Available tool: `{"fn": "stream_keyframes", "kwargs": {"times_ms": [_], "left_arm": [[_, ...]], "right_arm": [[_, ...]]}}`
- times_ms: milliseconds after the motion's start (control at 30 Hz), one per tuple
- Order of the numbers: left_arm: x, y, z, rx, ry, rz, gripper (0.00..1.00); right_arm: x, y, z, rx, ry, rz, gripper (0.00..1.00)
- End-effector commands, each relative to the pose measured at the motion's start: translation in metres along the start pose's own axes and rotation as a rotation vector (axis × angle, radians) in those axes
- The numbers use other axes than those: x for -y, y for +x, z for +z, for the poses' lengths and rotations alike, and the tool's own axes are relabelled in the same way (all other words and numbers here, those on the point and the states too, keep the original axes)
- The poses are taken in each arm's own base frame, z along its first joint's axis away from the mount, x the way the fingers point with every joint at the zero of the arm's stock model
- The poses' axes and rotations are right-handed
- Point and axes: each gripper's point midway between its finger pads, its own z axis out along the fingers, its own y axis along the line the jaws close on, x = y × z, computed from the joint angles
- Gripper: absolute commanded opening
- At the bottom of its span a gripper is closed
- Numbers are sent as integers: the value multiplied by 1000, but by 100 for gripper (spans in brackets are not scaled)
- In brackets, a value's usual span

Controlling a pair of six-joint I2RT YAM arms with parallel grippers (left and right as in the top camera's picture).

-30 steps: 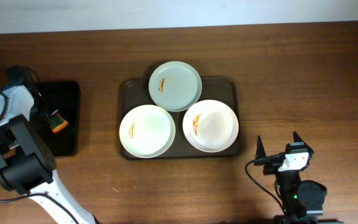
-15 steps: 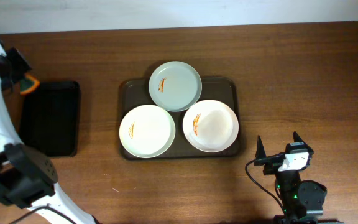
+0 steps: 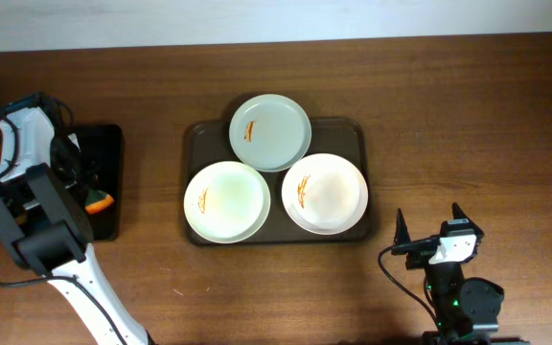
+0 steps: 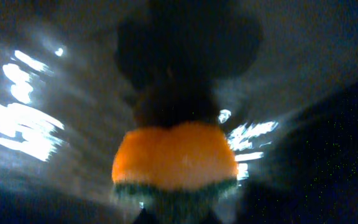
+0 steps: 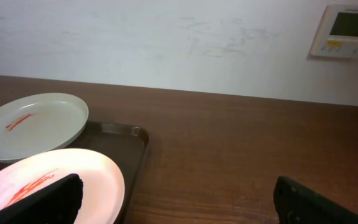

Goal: Clean dirty plates on tray and stack at the side
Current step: 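Carry the sponge with the left gripper onto the front-left plate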

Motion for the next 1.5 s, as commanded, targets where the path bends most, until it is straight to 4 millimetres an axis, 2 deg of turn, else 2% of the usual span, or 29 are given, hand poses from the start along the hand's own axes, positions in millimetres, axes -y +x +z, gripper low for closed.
{"fn": "stream_keyframes", "kwargs": {"times_ms": [0, 33, 67, 100, 133, 167, 233, 333, 400, 500, 533, 567, 600, 667, 767, 833, 867, 900, 933, 967, 1033, 1067, 1100, 1133, 1167, 1267, 1300, 1367, 1467], "left_arm": [[14, -11, -188, 369, 126, 26, 0], [27, 0, -241, 486, 188, 58, 0], [42, 15, -275, 556, 247, 109, 0], [58, 32, -293, 585, 273, 176, 0], [78, 41, -292, 575, 280, 225, 0], [111, 53, -273, 505, 274, 300, 0], [147, 77, -225, 336, 241, 399, 0], [195, 139, -122, 23, 151, 588, 0], [229, 174, -54, -67, 164, 688, 0], [252, 199, 11, -72, 201, 775, 0], [252, 204, 20, -77, 196, 784, 0], [252, 205, 21, -78, 195, 785, 17], [253, 202, 19, -69, 196, 784, 41], [248, 190, 6, -47, 176, 764, 46], [231, 151, -62, 36, 196, 671, 57], [213, 125, -138, 196, 260, 606, 61], [204, 121, -162, 269, 285, 587, 62], [189, 118, -189, 353, 292, 560, 72], [178, 115, -199, 391, 280, 540, 91], [155, 108, -211, 424, 260, 436, 96], [120, 95, -207, 396, 238, 233, 100], [111, 95, -196, 364, 230, 208, 100], [110, 96, -189, 345, 226, 206, 100], [110, 95, -184, 339, 224, 205, 100], [109, 94, -183, 340, 219, 205, 100], [108, 92, -184, 352, 209, 202, 100], [108, 92, -184, 352, 209, 202, 100], [108, 91, -184, 353, 210, 203, 100], [107, 94, -183, 343, 206, 202, 100]], "right_arm": [[2, 3, 0, -3, 7, -5, 98], [2, 3, 0, -3, 7, -5, 98], [2, 3, 0, -3, 7, -5, 98], [2, 3, 0, -3, 7, -5, 98], [2, 3, 0, -3, 7, -5, 98], [2, 3, 0, -3, 7, -5, 98], [2, 3, 0, -3, 7, -5, 98], [2, 3, 0, -3, 7, -5, 98], [2, 3, 0, -3, 7, -5, 98], [2, 3, 0, -3, 7, -5, 98], [2, 3, 0, -3, 7, -5, 98], [2, 3, 0, -3, 7, -5, 98], [2, 3, 0, -3, 7, -5, 98], [2, 3, 0, -3, 7, -5, 98], [2, 3, 0, -3, 7, -5, 98], [2, 3, 0, -3, 7, -5, 98], [2, 3, 0, -3, 7, -5, 98], [2, 3, 0, -3, 7, -5, 98], [2, 3, 0, -3, 7, -5, 98], [2, 3, 0, -3, 7, -5, 98], [2, 3, 0, -3, 7, -5, 98], [-7, -20, -1, 89, -47, 21, 98], [-37, -44, -8, 180, -232, 87, 98], [-54, -67, -19, 280, -339, 57, 98], [-51, -97, -30, 411, -326, 23, 98], [-60, -151, -60, 593, -405, 23, 98], [-58, -158, -58, 561, -399, 35, 98], [-76, -190, -38, 295, -526, 4, 98], [-75, -190, 23, -308, -569, 209, 98]]}}
